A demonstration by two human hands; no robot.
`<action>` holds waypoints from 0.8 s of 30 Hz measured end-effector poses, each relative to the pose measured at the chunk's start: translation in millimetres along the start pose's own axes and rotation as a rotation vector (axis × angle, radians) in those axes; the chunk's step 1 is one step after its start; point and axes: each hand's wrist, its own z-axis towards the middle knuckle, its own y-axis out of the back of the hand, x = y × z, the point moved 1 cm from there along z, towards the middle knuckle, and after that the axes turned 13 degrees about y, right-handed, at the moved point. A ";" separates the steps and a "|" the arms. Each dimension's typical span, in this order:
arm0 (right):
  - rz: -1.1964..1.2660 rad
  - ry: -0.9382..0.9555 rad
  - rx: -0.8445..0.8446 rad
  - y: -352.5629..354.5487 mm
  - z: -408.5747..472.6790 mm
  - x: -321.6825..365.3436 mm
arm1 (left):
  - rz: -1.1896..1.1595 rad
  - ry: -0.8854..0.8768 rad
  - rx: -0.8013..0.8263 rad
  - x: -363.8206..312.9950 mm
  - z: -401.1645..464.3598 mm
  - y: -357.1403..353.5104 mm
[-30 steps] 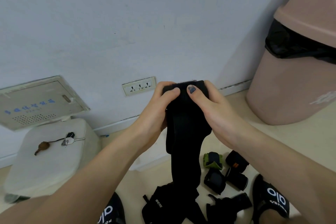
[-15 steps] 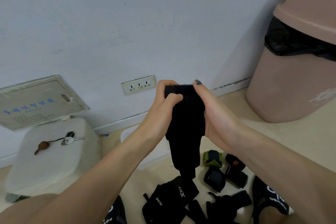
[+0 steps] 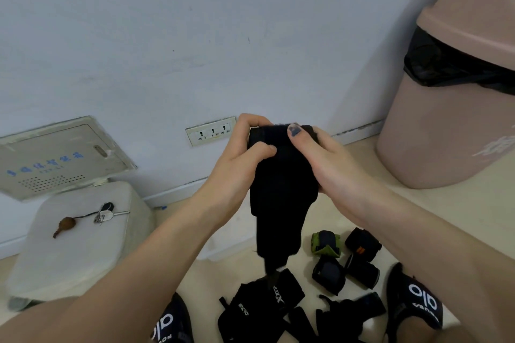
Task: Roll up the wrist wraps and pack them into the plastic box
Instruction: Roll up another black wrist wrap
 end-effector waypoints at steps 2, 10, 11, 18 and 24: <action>0.038 0.031 -0.006 -0.9 -1.2 0.6 | -0.044 0.038 0.009 0.7 0.8 -0.1; 0.087 0.082 0.003 -0.6 -2.0 0.0 | -0.048 0.135 -0.017 3.6 1.5 0.3; 0.110 0.070 0.012 0.5 -1.8 -0.5 | -0.054 0.125 -0.010 2.9 0.9 1.1; 0.016 -0.021 0.065 9.9 3.4 1.2 | 0.013 0.009 0.020 -0.5 -1.2 2.7; -0.002 0.051 0.025 9.3 3.3 -0.7 | 0.055 -0.026 0.017 0.7 -0.4 3.4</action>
